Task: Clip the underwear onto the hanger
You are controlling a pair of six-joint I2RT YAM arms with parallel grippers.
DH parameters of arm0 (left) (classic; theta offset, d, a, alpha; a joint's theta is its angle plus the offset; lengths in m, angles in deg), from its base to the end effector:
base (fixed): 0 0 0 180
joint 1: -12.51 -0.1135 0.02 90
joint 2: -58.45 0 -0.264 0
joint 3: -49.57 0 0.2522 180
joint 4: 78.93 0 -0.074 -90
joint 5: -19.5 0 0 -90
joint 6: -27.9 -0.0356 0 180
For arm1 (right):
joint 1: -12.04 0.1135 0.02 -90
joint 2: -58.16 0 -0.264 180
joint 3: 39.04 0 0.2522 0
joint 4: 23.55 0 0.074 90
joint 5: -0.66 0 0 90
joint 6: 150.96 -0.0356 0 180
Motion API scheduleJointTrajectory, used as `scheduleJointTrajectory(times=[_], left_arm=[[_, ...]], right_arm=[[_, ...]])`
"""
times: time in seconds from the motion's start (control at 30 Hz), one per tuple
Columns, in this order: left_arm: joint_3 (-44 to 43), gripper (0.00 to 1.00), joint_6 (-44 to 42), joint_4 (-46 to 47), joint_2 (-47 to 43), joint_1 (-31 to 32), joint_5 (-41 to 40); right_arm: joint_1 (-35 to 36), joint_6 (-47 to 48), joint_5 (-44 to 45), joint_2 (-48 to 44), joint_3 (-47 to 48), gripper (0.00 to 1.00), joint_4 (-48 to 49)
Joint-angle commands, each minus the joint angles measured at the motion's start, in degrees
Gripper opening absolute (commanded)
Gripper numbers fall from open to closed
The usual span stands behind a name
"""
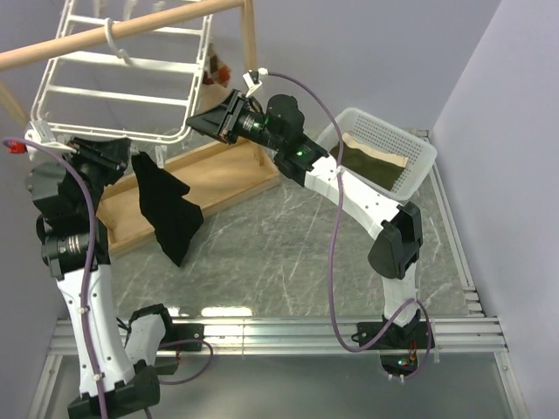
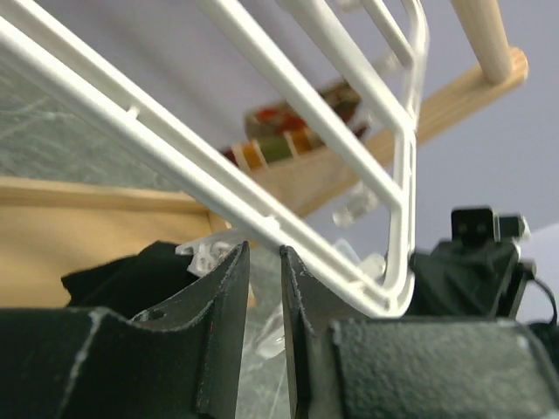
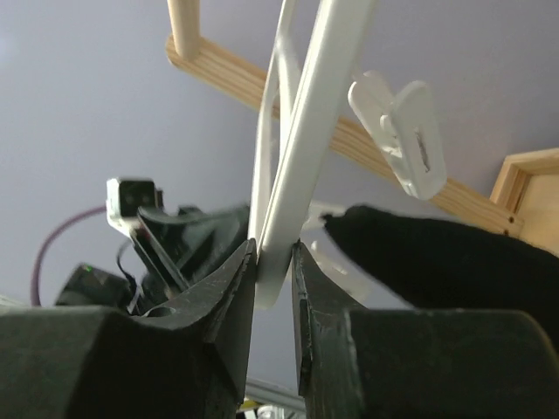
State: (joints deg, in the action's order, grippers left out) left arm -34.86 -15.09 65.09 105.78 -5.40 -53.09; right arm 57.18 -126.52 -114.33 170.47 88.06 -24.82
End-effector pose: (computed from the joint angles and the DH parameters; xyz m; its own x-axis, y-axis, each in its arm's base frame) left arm 0.1462 0.0360 0.4619 0.0191 -0.7273 -0.6860 0.0076 0.6862 -0.7273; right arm 0.3190 0.3419 0.4470 -0.7804 0.3855 -0.4922 -0.5358 -0.0068 0.8443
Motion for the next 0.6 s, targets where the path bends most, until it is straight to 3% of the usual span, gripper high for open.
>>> scheduleJointTrajectory(times=[0.0, 0.1, 0.23, 0.57], left_arm=[[-4.82, 0.27, -1.30, 8.41, 3.11, -0.72, -3.70], [-6.23, 0.27, -1.65, 10.70, 4.87, -1.51, -2.12], [-7.20, 0.28, -2.18, 11.23, 5.75, -2.04, -0.45], [-5.53, 0.31, -2.53, 11.32, 5.84, -2.48, 4.12]], right_arm=[[1.87, 2.54, -4.89, -5.52, -0.22, 0.10, 5.00], [1.88, 4.82, -5.33, -6.58, -1.53, 0.15, 4.91], [1.26, 10.62, -6.03, -8.95, -3.91, 0.30, 3.51], [-1.20, 32.59, -7.96, -15.63, -11.38, 0.42, -0.10]])
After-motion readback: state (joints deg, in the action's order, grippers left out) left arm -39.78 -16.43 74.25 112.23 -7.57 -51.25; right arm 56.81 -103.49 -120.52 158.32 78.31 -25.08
